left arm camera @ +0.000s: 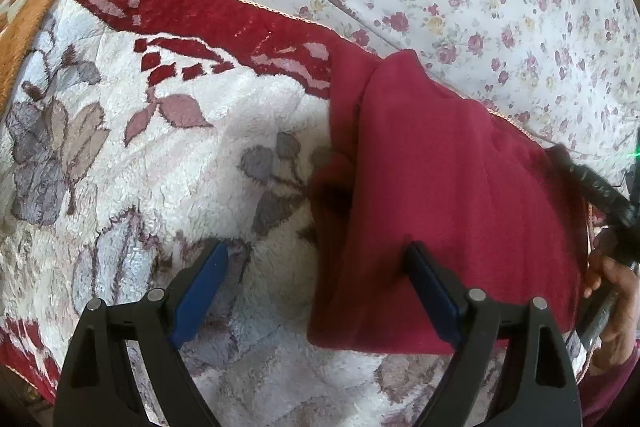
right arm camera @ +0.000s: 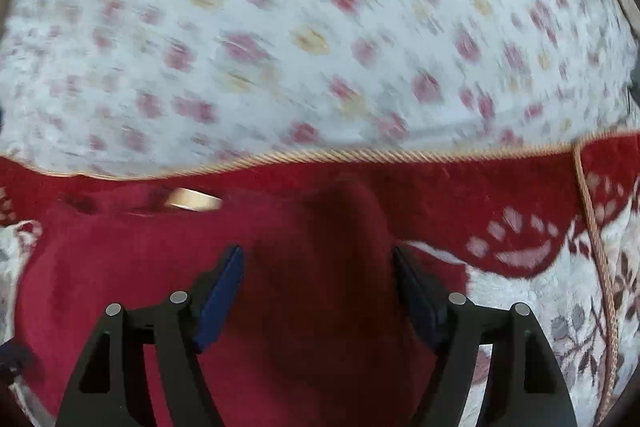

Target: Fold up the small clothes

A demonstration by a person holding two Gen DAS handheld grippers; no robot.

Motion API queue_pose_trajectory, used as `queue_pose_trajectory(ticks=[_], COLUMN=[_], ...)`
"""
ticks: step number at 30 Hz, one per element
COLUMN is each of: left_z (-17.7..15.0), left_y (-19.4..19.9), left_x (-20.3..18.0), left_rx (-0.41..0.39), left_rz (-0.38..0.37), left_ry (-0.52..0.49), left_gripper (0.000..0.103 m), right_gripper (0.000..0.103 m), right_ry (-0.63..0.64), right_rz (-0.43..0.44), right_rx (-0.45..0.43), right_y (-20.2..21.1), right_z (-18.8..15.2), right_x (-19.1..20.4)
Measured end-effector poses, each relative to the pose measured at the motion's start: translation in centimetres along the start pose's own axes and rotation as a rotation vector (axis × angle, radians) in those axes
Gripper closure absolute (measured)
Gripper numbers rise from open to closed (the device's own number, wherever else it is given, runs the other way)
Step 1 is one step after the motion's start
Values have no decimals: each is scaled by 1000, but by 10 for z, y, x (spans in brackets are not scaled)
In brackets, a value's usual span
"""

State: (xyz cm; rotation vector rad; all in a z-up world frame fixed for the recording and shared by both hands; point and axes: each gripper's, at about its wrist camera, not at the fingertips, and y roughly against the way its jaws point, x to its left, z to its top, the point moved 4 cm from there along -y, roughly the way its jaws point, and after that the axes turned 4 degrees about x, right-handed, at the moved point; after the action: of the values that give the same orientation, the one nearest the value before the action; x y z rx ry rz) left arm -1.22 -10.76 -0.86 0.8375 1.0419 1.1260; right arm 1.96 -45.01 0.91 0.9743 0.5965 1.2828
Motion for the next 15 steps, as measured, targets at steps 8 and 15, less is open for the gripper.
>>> queue_pose_trajectory(ticks=[8, 15], left_z=[-3, -4], left_y=[7, 3], left_x=[2, 2], left_rx=[-6, -4], left_rz=[-25, -20], left_ry=[3, -16], left_gripper=[14, 14], right_gripper=[25, 10], right_ry=[199, 287], right_rz=[314, 327], right_rx=[113, 203], right_y=[-22, -83], right_z=[-10, -7], right_x=[148, 237])
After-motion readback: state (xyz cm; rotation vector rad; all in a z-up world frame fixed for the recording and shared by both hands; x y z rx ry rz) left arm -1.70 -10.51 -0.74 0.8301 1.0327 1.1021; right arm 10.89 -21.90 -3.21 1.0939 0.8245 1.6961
